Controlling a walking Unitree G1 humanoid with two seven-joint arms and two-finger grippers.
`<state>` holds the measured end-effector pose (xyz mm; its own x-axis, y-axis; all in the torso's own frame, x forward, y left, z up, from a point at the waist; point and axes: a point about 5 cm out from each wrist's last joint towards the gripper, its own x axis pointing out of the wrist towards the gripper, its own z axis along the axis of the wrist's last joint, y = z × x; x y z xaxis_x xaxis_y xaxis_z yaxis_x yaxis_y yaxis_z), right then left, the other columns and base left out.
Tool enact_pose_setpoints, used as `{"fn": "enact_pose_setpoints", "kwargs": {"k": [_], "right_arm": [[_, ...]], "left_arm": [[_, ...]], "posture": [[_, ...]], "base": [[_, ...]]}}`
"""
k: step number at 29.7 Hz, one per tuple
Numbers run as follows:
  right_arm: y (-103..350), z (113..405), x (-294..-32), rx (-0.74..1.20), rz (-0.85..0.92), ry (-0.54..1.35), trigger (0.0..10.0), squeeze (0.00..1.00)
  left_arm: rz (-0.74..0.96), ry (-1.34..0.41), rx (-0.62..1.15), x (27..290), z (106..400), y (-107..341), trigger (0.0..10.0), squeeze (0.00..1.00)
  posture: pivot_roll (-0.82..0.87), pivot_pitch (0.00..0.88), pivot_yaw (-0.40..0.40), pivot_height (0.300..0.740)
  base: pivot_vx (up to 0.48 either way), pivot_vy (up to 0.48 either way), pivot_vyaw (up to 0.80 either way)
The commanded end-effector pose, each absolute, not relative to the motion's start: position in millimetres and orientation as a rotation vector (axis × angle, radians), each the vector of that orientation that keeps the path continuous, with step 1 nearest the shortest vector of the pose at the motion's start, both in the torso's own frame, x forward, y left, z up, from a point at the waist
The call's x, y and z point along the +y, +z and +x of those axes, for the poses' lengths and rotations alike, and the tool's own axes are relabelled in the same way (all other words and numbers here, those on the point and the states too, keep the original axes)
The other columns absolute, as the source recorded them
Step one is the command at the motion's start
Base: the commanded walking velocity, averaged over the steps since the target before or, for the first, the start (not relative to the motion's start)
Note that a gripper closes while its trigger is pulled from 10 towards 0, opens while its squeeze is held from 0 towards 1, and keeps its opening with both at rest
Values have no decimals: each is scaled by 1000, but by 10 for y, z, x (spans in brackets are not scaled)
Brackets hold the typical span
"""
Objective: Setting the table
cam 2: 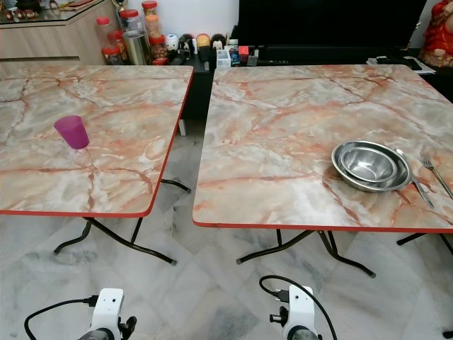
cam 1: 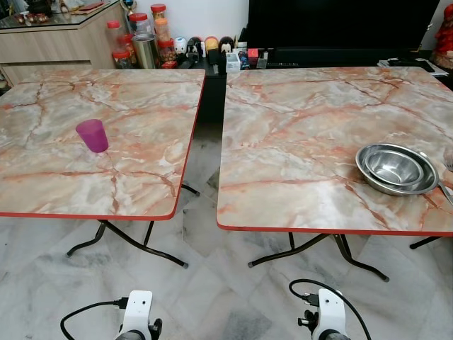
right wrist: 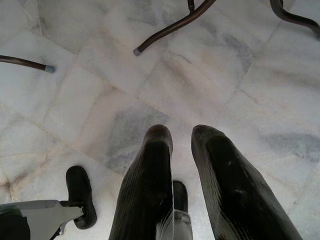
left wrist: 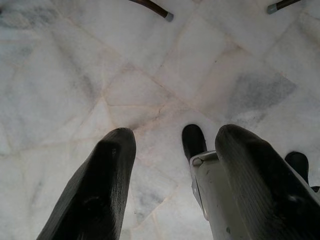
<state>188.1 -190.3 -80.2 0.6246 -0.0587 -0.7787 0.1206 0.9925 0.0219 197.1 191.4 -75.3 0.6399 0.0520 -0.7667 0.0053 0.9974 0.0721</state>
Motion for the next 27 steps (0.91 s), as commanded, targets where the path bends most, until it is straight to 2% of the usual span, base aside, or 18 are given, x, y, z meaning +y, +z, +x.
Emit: {"fn": "enact_pose_setpoints", "kwargs": {"k": [1, 14, 23, 27], "right_arm": [[-783, 1907, -1927, 874, 68, -102, 10000, 0], [-751, 1913, -2083, 854, 69, -151, 10000, 0], [-791, 1873, -1992, 888, 44, -99, 10000, 0], [-793, 1885, -1937, 891, 30, -65, 10000, 0]], "left_arm": [[72, 35, 904, 1928, 1895, -793, 10000, 0], [73, 1, 913, 1845, 1867, -817, 10000, 0], [66, 28, 905, 1897, 1874, -806, 10000, 0], [85, 23, 918, 1898, 1849, -820, 10000, 0]], "posture": [[5, 0, 45, 740], [-12, 0, 46, 740], [2, 0, 19, 740], [-10, 0, 43, 740]], "base": [[0, 0, 0], [0, 0, 0], [0, 0, 0], [0, 0, 0]]}}
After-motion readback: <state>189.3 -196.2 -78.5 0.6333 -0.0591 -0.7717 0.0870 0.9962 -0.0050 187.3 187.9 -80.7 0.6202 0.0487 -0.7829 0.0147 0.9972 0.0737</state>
